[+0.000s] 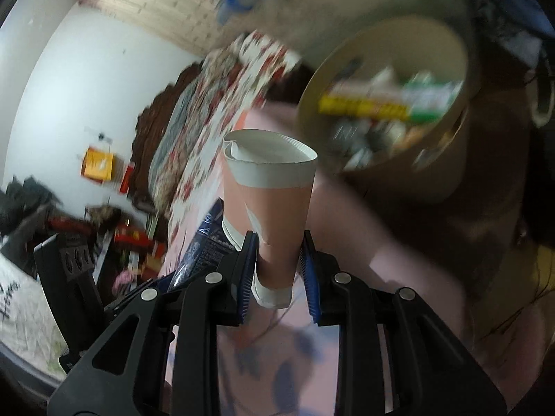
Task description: Collect trash
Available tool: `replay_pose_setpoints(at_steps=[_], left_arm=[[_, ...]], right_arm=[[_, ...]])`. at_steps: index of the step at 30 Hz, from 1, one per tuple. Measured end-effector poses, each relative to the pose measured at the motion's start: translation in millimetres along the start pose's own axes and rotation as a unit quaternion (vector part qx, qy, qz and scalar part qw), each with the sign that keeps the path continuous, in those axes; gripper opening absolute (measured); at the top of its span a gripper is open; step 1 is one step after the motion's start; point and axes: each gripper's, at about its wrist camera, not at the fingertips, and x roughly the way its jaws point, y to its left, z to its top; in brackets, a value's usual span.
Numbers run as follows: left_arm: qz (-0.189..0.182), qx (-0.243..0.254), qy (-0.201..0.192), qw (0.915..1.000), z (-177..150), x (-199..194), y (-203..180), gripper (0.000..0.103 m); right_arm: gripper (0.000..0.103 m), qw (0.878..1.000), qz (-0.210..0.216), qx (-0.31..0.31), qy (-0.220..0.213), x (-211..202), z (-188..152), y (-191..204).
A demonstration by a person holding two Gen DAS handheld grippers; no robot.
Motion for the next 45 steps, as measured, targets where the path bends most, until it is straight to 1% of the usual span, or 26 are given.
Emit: replay_pose_setpoints(at_steps=[4,5,6,7,8,9,10,11,13,14,17,18,19,20,23,27,30,33,35,39,40,42,43,45], left_arm=[[-0.014,0.022,-0.005,0.9996,58.6,28.3,-33.9,0.051],[-0.018,0.026,-0.006,0.9995,71.0,35.2,-42.2,0.052],[-0.023,0.029,-0.006,0.9993,83.7,43.1,-50.4,0.052],[-0.022,0.036,-0.004,0.9991,100.3,56.2,-61.1,0.063],[-0.014,0.038,-0.003,0.9992,108.9,63.3,-65.6,0.071],[0.0,0.037,-0.005,0.9993,117.3,70.0,-69.3,0.073],[0.004,0.036,-0.002,0.9993,121.8,73.4,-71.5,0.073],[0.004,0.033,0.0,0.9995,123.6,73.3,-71.1,0.073],[-0.014,0.019,-0.011,0.9997,121.0,63.4,-63.3,0.073],[-0.017,0.014,-0.019,0.9996,116.2,56.2,-58.1,0.074],[-0.017,0.001,-0.029,0.9994,95.1,37.7,-43.4,0.074],[-0.014,-0.004,-0.033,0.9994,84.6,31.5,-37.4,0.074],[-0.01,-0.006,-0.034,0.9993,76.5,26.4,-33.7,0.074],[-0.002,-0.009,-0.037,0.9993,65.1,20.2,-27.0,0.075],[0.015,-0.025,-0.037,0.9989,29.5,3.9,-10.9,0.076],[0.032,-0.04,-0.038,0.9979,-19.9,-21.9,6.5,0.077],[0.041,-0.042,-0.042,0.9974,-53.7,-42.2,14.0,0.081],[0.048,-0.046,-0.049,0.9966,-83.8,-62.1,19.7,0.084],[0.054,-0.051,-0.056,0.9957,-99.1,-74.1,22.2,0.088],[0.072,-0.06,-0.08,0.9924,-129.5,-102.8,26.8,0.089],[0.078,-0.06,-0.084,0.9916,-134.9,-109.7,26.1,0.089],[0.088,-0.059,-0.093,0.99,-140.9,-120.5,23.4,0.093],[0.098,-0.059,-0.104,0.988,-147.8,-130.3,22.9,0.094],[0.111,-0.056,-0.117,0.9852,-156.3,-143.1,21.5,0.094]], right_arm=[[0.028,0.998,-0.033,0.009,-0.052,-16.6,51.8,-23.3],[0.032,0.997,-0.05,0.007,-0.061,-15.9,66.7,-28.2],[0.039,0.996,-0.068,0.002,-0.065,-15.2,76.2,-31.8],[0.05,0.993,-0.098,-0.014,-0.062,-8.6,88.3,-33.3],[0.068,0.99,-0.125,-0.028,-0.058,-4.4,97.8,-37.0],[0.077,0.983,-0.168,-0.032,-0.069,-3.5,104.0,-42.1],[0.077,0.983,-0.167,-0.031,-0.075,-6.6,104.1,-44.8],[0.077,0.984,-0.155,-0.027,-0.079,-12.5,101.4,-47.1],[0.077,0.985,-0.143,-0.024,-0.099,-26.8,88.9,-47.2],[0.077,0.984,-0.137,-0.023,-0.111,-36.8,79.7,-47.0],[0.077,0.984,-0.121,-0.013,-0.129,-55.3,55.4,-47.8],[0.077,0.984,-0.116,-0.007,-0.138,-62.1,41.4,-46.2],[0.077,0.983,-0.116,-0.006,-0.14,-66.6,38.1,-48.9],[0.077,0.983,-0.116,-0.003,-0.141,-69.7,26.8,-46.4],[0.077,0.984,-0.112,0.002,-0.141,-72.5,2.6,-36.9],[0.077,0.984,-0.113,-0.016,-0.14,-75.7,-35.4,-17.3],[0.077,0.984,-0.114,-0.034,-0.132,-74.9,-63.8,2.1],[0.077,0.985,-0.114,-0.043,-0.122,-73.7,-85.2,15.8],[0.077,0.985,-0.115,-0.047,-0.118,-74.4,-95.7,21.7],[0.077,0.986,-0.116,-0.056,-0.107,-80.2,-121.8,37.0],[0.077,0.986,-0.116,-0.059,-0.107,-82.3,-126.9,40.1],[0.077,0.984,-0.119,-0.069,-0.112,-89.3,-141.4,49.4],[0.077,0.984,-0.119,-0.072,-0.114,-92.1,-145.8,51.9],[0.077,0.983,-0.117,-0.077,-0.119,-99.1,-156.6,58.5]])
